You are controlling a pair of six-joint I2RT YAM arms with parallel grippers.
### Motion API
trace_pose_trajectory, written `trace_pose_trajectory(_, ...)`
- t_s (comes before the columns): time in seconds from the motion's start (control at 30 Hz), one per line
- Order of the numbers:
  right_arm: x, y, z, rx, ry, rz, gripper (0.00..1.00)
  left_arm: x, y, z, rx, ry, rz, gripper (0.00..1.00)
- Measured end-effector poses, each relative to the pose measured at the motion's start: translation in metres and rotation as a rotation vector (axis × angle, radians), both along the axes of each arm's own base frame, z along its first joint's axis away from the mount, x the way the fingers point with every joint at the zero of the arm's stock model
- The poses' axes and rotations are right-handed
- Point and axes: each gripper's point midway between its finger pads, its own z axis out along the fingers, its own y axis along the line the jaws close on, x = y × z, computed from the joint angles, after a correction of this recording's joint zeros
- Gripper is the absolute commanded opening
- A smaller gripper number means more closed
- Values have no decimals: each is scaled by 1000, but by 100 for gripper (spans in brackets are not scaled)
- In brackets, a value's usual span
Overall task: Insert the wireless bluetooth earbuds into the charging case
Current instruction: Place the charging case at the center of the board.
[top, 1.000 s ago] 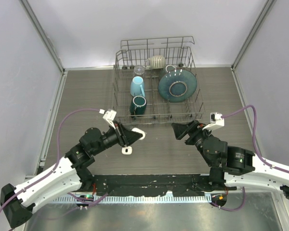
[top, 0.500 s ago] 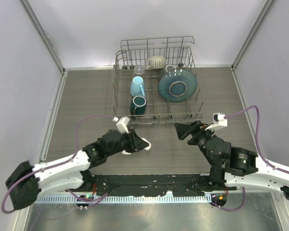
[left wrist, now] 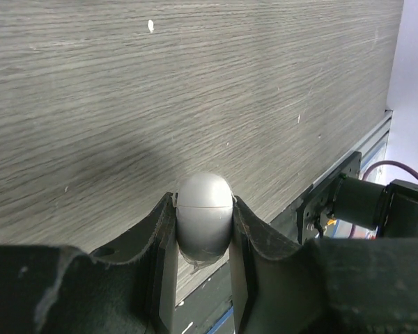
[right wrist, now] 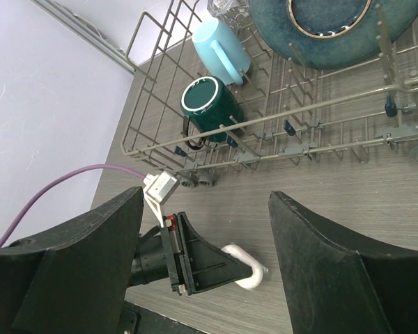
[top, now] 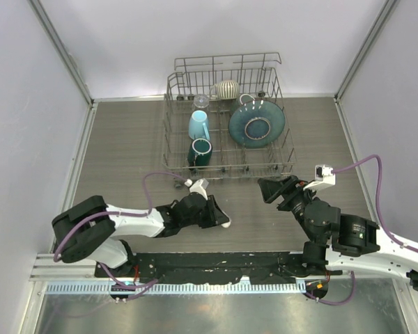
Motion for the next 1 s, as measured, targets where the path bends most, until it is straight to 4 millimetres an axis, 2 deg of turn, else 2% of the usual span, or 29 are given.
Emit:
trace_pose_trajectory(0.13,0,-1,-1,-9,1,-3,78,2,-9,-12,11,33,18,8)
trace_pose_trajectory(0.2,0,-1,-2,-11,1,-3,78,2,-10,-18,22,49,25,14)
trace_pose_trajectory(0.33,0,-1,-2,-11,2,-3,78,4,-16,-19,-1,68,40,24)
trace_pose_trajectory(0.37,0,-1,-2,-12,2,-3,78,4,-17,-19,-8,73,45,30)
trace_pose_trajectory(0.47,0,-2,-3,-15,3,-3,78,4,-20,-20,-19,82,46,36)
trace_pose_trajectory(0.57,0,-3,-2,-12,2,-4,78,4,-20,-21,-18,85,47,55)
trace_pose_trajectory(0.63,0,-3,-2,-9,2,-4,78,4,-22,-16,-34,84,45,57)
trace_pose_trajectory(0.67,0,-3,-2,-8,2,-5,78,5,-23,-14,-33,80,44,62)
trace_pose_trajectory(0.73,0,-3,-2,-8,2,-5,78,5,-21,-13,-25,78,46,65)
trace_pose_trajectory(0.77,0,-3,-2,-8,2,-5,78,5,-20,-11,-20,72,48,71)
trace_pose_trajectory(0.9,0,-3,-2,-8,2,-5,78,7,-10,-7,18,51,61,76)
trace_pose_trajectory(0.93,0,-3,-2,-8,2,-5,78,7,-7,-7,35,47,64,85)
trace_pose_trajectory(1.0,0,-3,-2,-8,2,-5,78,7,-1,-7,61,41,72,89)
